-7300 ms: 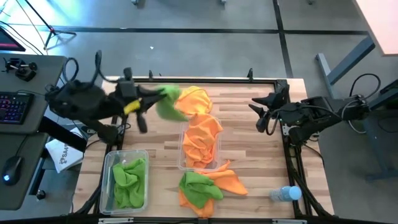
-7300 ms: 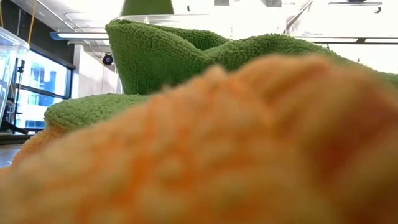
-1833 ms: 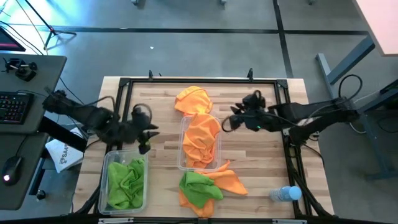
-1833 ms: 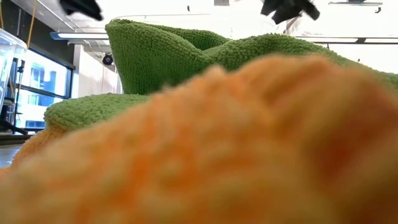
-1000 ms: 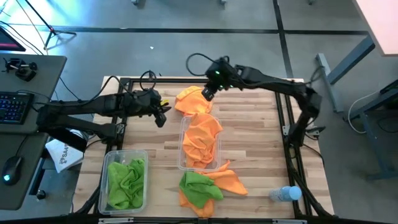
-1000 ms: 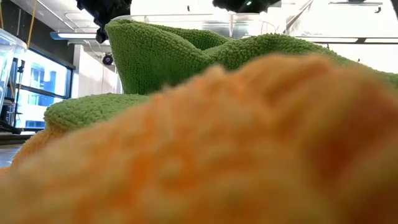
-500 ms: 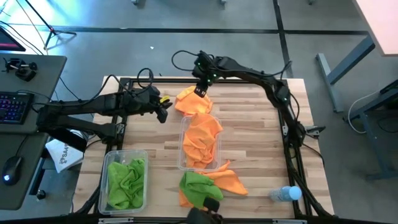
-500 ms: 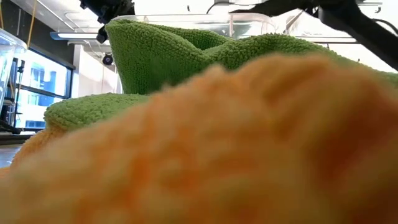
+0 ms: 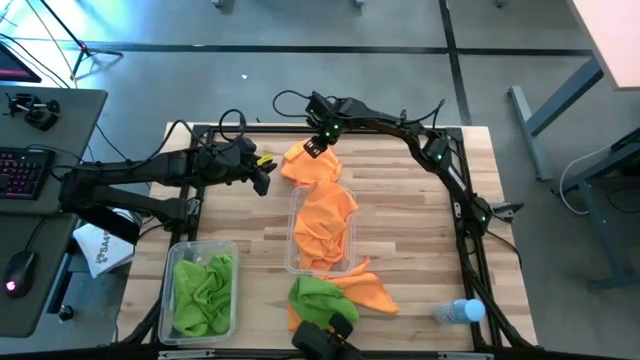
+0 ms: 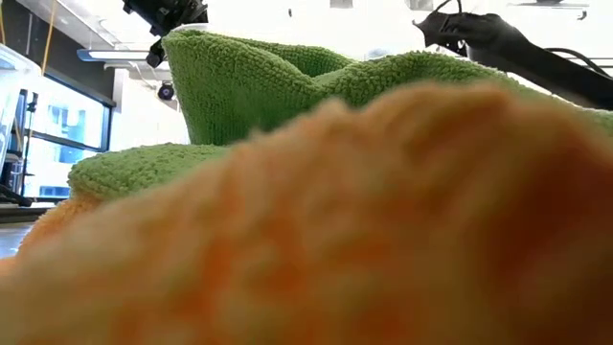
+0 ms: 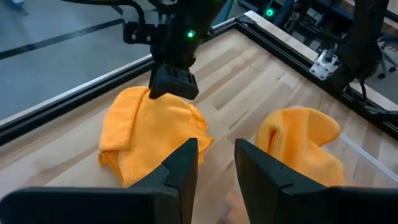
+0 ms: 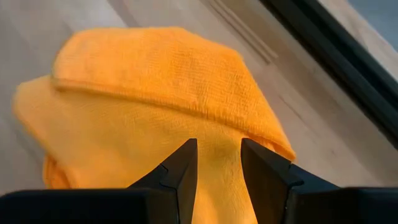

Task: Sort microfiber towel by color & place in baskets
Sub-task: Put the yellow microfiber towel into the right transparent bin

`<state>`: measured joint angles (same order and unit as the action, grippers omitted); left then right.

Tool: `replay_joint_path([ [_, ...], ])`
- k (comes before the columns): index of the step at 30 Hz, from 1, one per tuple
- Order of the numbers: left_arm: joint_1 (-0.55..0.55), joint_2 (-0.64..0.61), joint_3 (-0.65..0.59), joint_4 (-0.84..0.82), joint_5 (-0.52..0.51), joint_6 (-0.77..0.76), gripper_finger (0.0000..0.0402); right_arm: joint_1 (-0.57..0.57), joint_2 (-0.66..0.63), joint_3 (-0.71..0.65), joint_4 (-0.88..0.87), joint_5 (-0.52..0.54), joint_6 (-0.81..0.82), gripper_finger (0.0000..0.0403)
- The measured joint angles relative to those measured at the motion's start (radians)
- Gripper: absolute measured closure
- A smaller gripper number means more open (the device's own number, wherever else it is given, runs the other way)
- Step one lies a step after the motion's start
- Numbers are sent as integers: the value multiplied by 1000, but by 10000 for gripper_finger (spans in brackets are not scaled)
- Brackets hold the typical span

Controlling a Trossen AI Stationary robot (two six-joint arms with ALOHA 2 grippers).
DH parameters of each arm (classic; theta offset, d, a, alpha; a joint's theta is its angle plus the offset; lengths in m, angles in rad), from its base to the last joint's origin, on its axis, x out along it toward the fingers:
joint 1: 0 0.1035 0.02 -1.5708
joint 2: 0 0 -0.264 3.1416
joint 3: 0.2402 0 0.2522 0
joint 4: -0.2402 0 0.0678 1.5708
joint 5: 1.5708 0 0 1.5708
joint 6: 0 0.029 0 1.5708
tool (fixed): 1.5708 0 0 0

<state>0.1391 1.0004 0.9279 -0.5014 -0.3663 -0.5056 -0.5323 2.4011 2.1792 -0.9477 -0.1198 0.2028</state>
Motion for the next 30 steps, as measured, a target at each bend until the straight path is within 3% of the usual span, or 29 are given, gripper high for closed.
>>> replay_joint_path([
  [6, 2, 0, 0, 0, -16, 0, 307, 0, 5, 0, 44, 61, 6, 284],
  [30, 6, 0, 0, 3, -16, -18, 307, 2, 34, -2, 155, 60, -54, 314],
])
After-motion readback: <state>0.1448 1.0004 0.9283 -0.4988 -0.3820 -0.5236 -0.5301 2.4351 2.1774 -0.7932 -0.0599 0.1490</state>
